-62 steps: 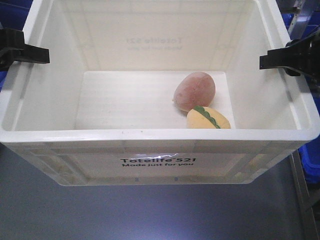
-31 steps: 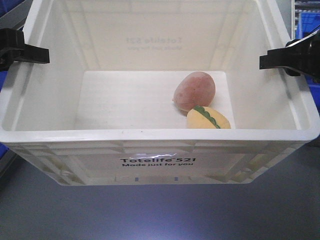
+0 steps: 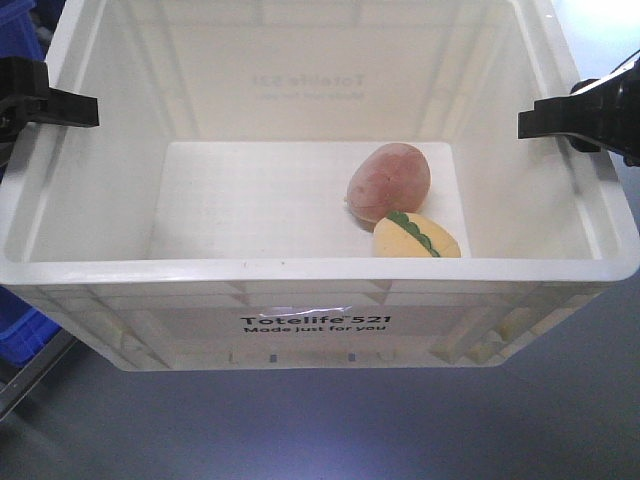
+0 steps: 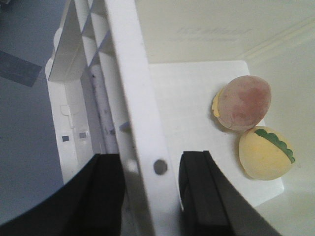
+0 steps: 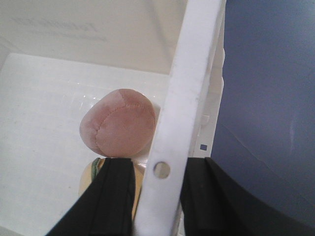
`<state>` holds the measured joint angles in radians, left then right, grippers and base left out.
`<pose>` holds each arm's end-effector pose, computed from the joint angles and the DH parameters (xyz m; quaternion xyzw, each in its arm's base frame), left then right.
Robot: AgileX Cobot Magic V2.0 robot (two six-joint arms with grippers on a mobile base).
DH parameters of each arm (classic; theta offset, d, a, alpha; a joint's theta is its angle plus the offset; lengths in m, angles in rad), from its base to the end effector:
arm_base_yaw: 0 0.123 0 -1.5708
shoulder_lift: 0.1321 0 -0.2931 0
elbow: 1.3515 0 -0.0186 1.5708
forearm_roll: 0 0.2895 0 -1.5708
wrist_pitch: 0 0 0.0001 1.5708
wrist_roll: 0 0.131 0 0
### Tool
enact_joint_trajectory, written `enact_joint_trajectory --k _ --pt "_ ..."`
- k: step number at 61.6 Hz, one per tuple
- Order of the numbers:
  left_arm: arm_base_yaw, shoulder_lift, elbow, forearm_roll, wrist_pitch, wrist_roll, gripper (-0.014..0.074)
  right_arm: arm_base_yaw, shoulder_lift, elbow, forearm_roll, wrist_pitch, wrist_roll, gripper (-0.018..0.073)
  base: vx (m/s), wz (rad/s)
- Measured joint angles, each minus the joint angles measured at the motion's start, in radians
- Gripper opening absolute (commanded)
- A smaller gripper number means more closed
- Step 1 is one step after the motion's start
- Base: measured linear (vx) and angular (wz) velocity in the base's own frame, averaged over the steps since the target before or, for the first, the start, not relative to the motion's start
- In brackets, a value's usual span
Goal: Place moving items into box and shelve
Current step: 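Hold the crate rims with both grippers while driving toward the blue shelving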
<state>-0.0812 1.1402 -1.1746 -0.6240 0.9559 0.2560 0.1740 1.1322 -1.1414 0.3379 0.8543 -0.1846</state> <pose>0.2784 -0.0854 0.3796 0.0751 0.8879 -0.2666 0.3673 0.2824 0.0829 0.3643 -0.1110 0.9001 0.1581 0.3906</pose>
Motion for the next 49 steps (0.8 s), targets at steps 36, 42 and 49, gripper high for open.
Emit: enact_joint_trajectory --k 36,42,49 --pt "0.0 0.0 0.0 0.0 0.0 0.0 0.0003 0.0 0.0 0.0 0.0 0.0 0.0 -0.0006 0.09 0.32" --pt "0.0 0.0 0.0 0.0 0.0 0.0 0.0003 0.0 0.0 0.0 0.0 0.0 0.0 -0.0006 0.06 0.25" --pt "0.0 0.0 0.0 0.0 0.0 0.0 0.0003 0.0 0.0 0.0 0.0 0.0 0.0 -0.0006 0.06 0.26"
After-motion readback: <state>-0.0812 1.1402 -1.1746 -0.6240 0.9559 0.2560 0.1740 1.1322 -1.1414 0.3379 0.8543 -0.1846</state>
